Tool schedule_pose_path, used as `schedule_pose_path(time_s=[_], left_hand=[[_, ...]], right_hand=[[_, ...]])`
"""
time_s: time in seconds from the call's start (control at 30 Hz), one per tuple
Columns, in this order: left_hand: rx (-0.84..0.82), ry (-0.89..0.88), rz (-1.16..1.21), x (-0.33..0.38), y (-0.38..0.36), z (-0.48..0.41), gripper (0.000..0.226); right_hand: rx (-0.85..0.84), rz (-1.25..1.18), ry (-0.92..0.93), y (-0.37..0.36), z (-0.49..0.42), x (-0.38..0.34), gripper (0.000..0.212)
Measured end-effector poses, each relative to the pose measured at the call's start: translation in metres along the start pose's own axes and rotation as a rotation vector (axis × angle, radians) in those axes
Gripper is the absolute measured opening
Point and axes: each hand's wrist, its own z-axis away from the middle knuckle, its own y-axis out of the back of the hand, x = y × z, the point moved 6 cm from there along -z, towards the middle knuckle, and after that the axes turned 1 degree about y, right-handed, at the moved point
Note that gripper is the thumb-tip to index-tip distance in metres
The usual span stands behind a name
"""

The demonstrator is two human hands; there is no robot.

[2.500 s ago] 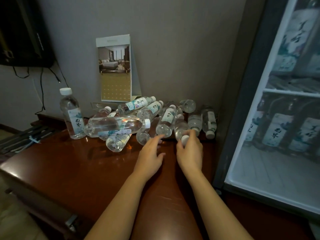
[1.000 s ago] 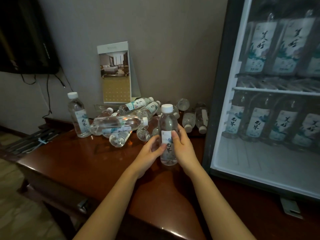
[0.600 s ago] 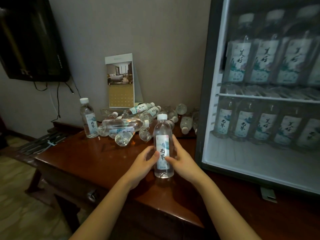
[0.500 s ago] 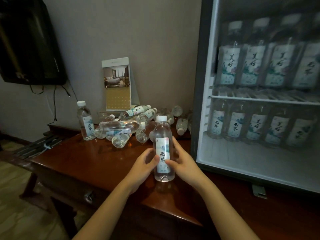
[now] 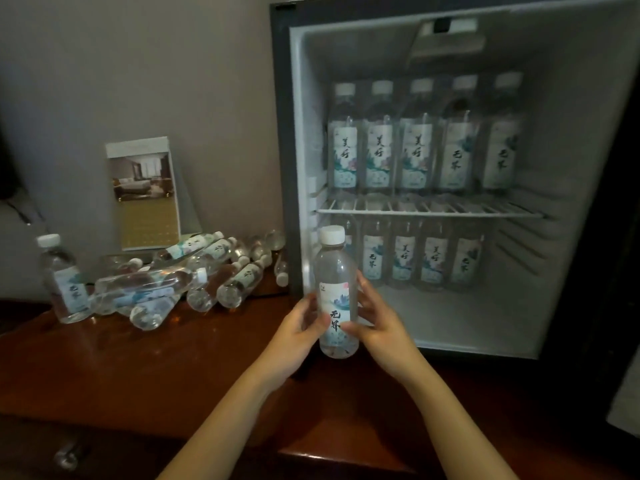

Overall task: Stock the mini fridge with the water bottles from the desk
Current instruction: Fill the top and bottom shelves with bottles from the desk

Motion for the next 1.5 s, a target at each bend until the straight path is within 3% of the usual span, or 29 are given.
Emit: schedule_pose_path(time_s=[0.13, 0.27, 0.47, 0.63, 0.77, 0.83, 1.03, 1.5], left_hand=[[-0.081, 0.05, -0.036, -0.008, -0.026, -0.024, 0.053], [-0.096, 0.061, -0.022, -0.014, -0.038, -0.046, 0.042], [-0.075, 0.061, -0.054, -0.021, -0.041, -0.068, 0.046], [0.124, -0.015, -0.171, -0.021, -0.039, -0.079, 0.04], [0.385, -0.116, -0.358, -0.017, -0.028, -0.076, 0.051], [0.435, -0.154, -0.487, -0.016, -0.026, -0.074, 0.059], [0.422, -0.121, -0.538, -0.011, -0.028, -0.072, 0.076], [0.33, 0.051, -0.534, -0.024, -0.026, -0.094, 0.087]], right_hand=[[0.021, 0.075, -0.016, 0.026, -0.006, 0.009, 0.078], [0.038, 0.132, 0.005, 0.04, -0.017, 0.018, 0.08], [0.065, 0.125, 0.032, 0.051, -0.036, 0.034, 0.076], [0.051, 0.164, 0.029, 0.051, -0.058, 0.046, 0.072], [0.031, 0.188, 0.014, 0.044, -0.072, 0.052, 0.067], [0.029, 0.207, 0.021, 0.039, -0.078, 0.052, 0.063], [0.055, 0.229, 0.05, 0.028, -0.093, 0.055, 0.062], [0.098, 0.266, -0.024, 0.02, -0.107, 0.056, 0.057]])
